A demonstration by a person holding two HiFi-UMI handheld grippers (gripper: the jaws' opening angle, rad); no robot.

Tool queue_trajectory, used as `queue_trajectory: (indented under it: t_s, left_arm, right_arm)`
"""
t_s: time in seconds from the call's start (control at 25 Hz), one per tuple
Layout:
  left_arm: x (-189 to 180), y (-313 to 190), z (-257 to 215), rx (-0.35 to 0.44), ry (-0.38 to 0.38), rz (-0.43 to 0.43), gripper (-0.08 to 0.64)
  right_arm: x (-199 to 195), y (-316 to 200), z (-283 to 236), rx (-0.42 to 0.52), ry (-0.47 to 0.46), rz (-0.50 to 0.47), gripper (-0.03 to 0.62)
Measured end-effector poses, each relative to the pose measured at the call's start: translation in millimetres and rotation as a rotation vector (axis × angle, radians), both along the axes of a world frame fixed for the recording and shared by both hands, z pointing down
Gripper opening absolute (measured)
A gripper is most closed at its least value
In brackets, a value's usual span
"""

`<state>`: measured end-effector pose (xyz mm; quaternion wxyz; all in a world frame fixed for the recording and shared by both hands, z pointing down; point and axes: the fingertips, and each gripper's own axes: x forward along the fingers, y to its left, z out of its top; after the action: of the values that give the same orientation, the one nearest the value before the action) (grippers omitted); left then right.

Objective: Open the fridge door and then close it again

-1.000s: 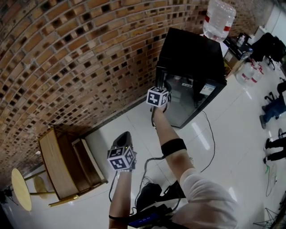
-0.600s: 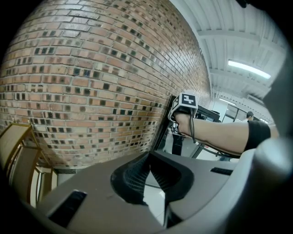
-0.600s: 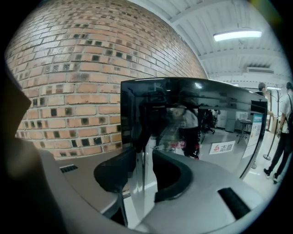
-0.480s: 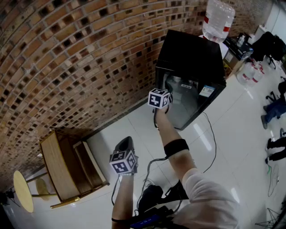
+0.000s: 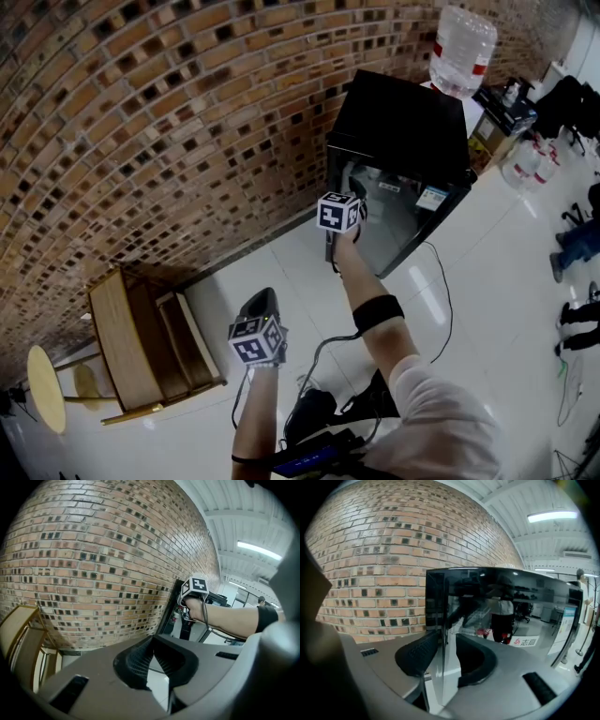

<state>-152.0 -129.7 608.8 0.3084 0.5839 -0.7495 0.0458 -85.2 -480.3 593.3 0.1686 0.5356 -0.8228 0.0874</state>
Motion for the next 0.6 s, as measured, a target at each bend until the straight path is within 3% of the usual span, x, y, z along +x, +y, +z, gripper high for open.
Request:
queue_trajectory:
  t_s: [0.2, 0.36, 0.48, 0.6]
  left_arm:
    - [12.0, 0.8, -29.6, 0.039, -0.024, -0.03, 0.005]
    - [33.2, 1.3, -76.8, 0.101, -0.052, -0.035, 0.005]
    - [56.1, 2.7, -110.7, 0.15, -0.098, -0.019, 0.004]
    - [91.0, 6.6, -122.4, 0.181, -0.123, 0.011, 0.004]
  right_arm:
    - [19.3, 57.2, -36.4, -0.008, -0.037, -0.199, 0.116]
    - [46.8, 124.6, -87.7, -0.047, -0.109, -0.438, 0.006]
    - [79.4, 176.8, -130.9, -0.054, -0.152, -0.607, 0.006]
    - [127.3, 212.4, -154.9, -0.024, -0.144, -0.689, 0.005]
